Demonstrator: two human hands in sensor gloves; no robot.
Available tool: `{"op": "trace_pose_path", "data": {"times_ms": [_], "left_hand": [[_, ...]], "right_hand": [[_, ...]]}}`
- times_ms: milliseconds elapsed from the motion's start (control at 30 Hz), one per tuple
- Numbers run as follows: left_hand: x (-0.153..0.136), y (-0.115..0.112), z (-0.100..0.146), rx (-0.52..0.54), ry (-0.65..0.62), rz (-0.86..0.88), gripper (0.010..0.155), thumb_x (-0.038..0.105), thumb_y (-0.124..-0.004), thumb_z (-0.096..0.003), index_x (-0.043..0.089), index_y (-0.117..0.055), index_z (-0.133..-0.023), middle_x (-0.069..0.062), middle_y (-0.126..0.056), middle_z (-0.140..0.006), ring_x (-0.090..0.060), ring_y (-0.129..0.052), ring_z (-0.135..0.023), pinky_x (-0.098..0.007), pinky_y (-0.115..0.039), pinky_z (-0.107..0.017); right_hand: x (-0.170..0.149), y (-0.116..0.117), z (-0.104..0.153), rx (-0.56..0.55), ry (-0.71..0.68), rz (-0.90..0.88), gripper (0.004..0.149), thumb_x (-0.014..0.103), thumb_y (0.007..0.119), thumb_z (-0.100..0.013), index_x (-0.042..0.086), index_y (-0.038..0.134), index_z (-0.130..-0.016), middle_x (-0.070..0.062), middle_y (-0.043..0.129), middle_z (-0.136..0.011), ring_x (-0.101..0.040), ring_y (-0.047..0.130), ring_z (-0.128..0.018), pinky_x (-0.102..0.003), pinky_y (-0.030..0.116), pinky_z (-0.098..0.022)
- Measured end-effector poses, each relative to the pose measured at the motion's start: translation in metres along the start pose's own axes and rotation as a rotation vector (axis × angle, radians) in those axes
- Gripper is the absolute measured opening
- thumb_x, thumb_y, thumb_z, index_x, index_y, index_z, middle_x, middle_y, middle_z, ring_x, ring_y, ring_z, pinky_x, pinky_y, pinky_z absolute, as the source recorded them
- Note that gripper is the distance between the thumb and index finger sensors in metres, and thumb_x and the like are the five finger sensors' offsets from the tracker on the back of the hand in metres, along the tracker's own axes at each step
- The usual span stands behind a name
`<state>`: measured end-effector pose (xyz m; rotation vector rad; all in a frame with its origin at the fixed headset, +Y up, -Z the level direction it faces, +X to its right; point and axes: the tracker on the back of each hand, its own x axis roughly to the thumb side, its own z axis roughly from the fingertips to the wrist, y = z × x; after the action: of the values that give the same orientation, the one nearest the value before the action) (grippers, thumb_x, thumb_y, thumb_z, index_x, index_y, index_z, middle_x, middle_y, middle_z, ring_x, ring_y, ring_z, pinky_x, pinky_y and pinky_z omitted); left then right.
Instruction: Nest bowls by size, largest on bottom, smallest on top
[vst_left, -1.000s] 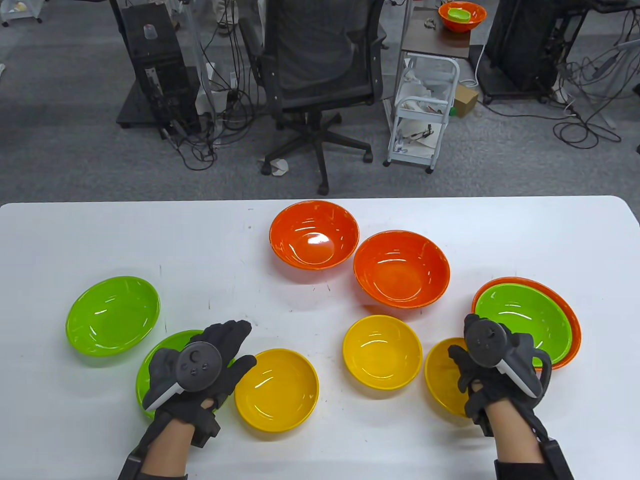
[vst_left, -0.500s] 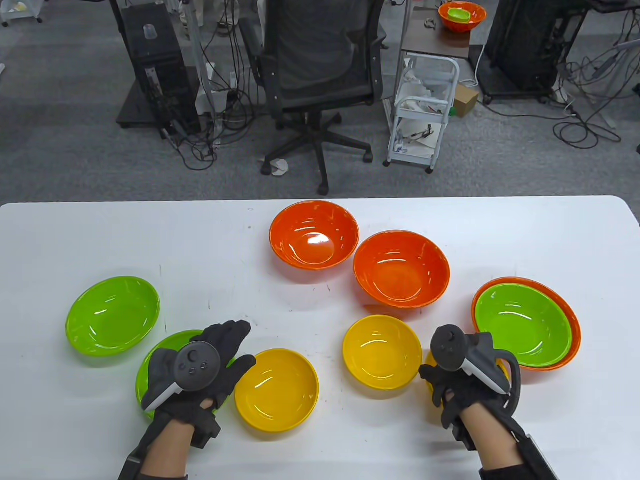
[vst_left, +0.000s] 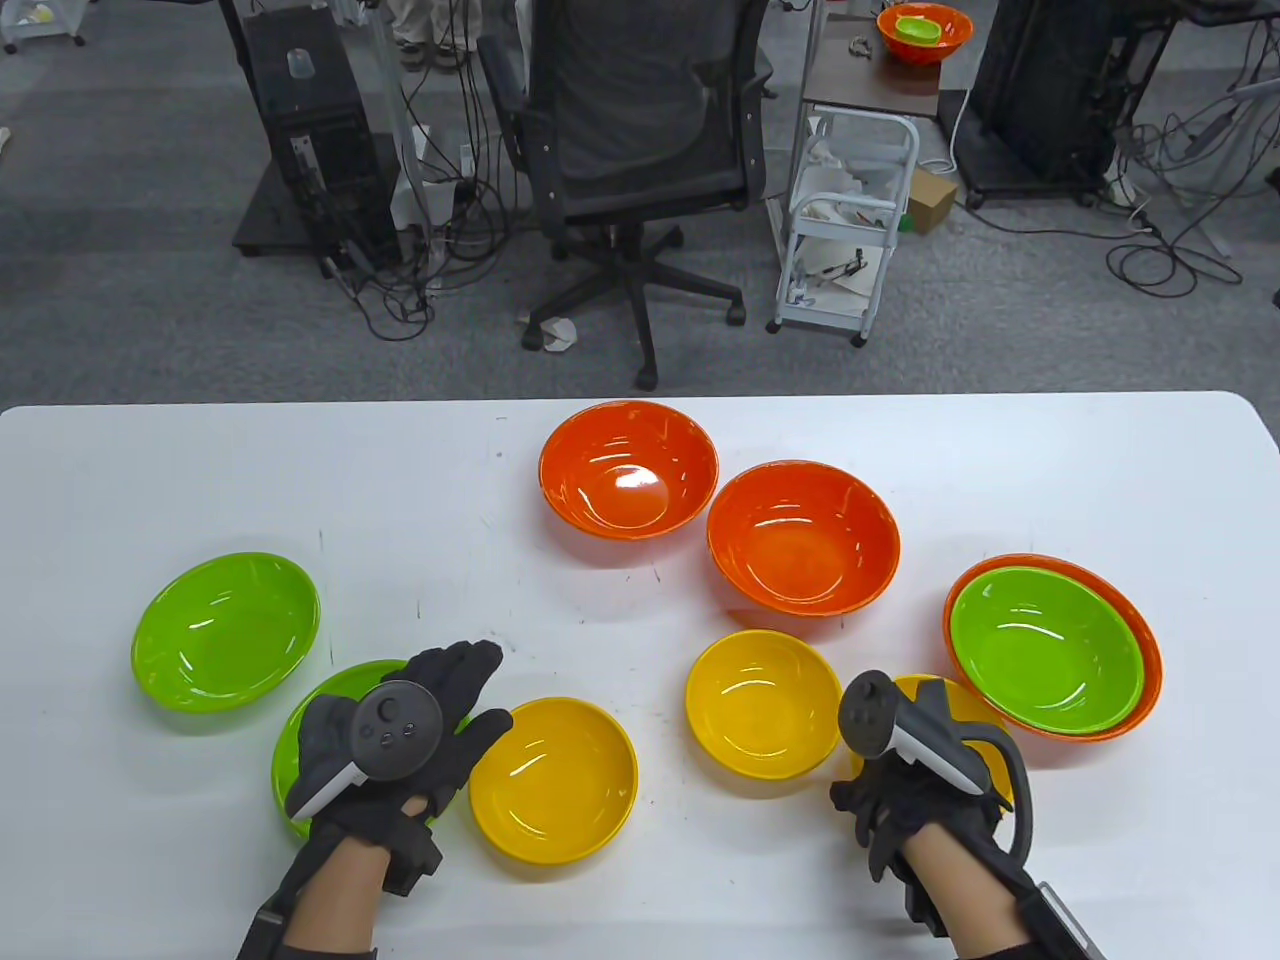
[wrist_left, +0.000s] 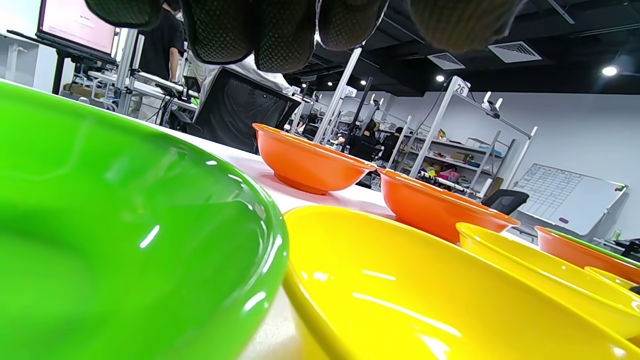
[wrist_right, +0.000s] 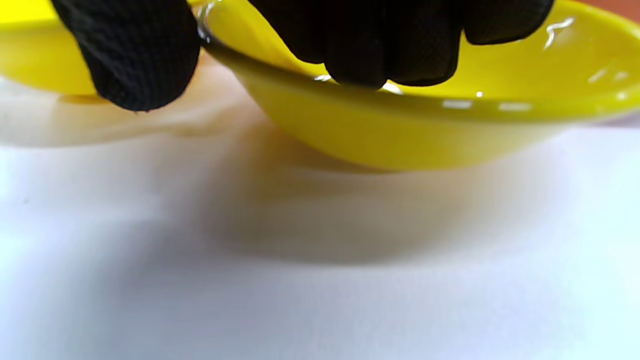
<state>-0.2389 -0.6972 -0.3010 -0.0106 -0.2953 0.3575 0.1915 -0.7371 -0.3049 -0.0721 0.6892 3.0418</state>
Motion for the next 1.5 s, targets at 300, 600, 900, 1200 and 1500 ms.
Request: {"op": "trace_pose_path", "data": {"times_ms": [300, 600, 900, 1200, 1500], "left_hand": [[0.002, -0.001, -0.001, -0.014, -0.003, -0.008, 0.069, 0.056, -0.068, -0.0502, 0.028, -0.053, -0.112, -0.01, -0.064, -0.114, -0.042, -0.063, -0.108, -0.067, -0.055, -0.076], [0.003, -0.002, -0.002, -0.015, -0.001, -0.009, 0.069, 0.055, -0.068, -0.0502, 0.028, -0.053, -0.112, -0.01, -0.064, -0.114, -0.042, -0.063, -0.108, -0.067, -0.055, -0.076], [0.003, -0.005, -0.004, -0.028, 0.003, -0.019, 0.069, 0.056, -0.068, -0.0502, 0.028, -0.053, -0.112, -0.009, -0.064, -0.114, -0.042, -0.064, -0.108, -0.067, -0.055, -0.075], [0.004, -0.005, -0.004, -0.031, 0.003, -0.026, 0.069, 0.056, -0.068, -0.0503, 0.028, -0.053, -0.112, -0.009, -0.064, -0.114, -0.042, -0.063, -0.108, -0.067, -0.055, -0.076], [0.004, -0.005, -0.004, -0.035, 0.001, -0.035, 0.069, 0.056, -0.068, -0.0502, 0.028, -0.053, -0.112, -0.009, -0.064, -0.115, -0.042, -0.063, -0.108, -0.067, -0.055, -0.076]], "right_hand": [[-0.002, 0.002, -0.002, -0.006, -0.057, -0.05, 0.065, 0.032, 0.083, -0.048, -0.005, 0.062, -0.097, -0.022, 0.077, -0.083, -0.048, 0.082, -0.069, -0.064, 0.069, -0.053], [-0.009, -0.015, 0.007, -0.147, -0.066, -0.101, 0.051, 0.025, 0.081, -0.048, -0.004, 0.073, -0.089, -0.02, 0.086, -0.071, -0.043, 0.091, -0.054, -0.058, 0.077, -0.042], [-0.019, -0.026, 0.015, -0.278, -0.076, -0.189, 0.048, 0.024, 0.082, -0.047, -0.004, 0.077, -0.085, -0.018, 0.089, -0.066, -0.041, 0.093, -0.049, -0.057, 0.079, -0.038], [-0.02, -0.034, 0.022, -0.41, -0.138, -0.279, 0.048, 0.024, 0.082, -0.046, -0.004, 0.077, -0.085, -0.018, 0.089, -0.065, -0.041, 0.093, -0.048, -0.056, 0.079, -0.038], [-0.023, -0.043, 0.031, -0.594, -0.219, -0.372, 0.048, 0.024, 0.082, -0.046, -0.004, 0.076, -0.085, -0.018, 0.088, -0.066, -0.041, 0.093, -0.049, -0.057, 0.078, -0.039]]}}
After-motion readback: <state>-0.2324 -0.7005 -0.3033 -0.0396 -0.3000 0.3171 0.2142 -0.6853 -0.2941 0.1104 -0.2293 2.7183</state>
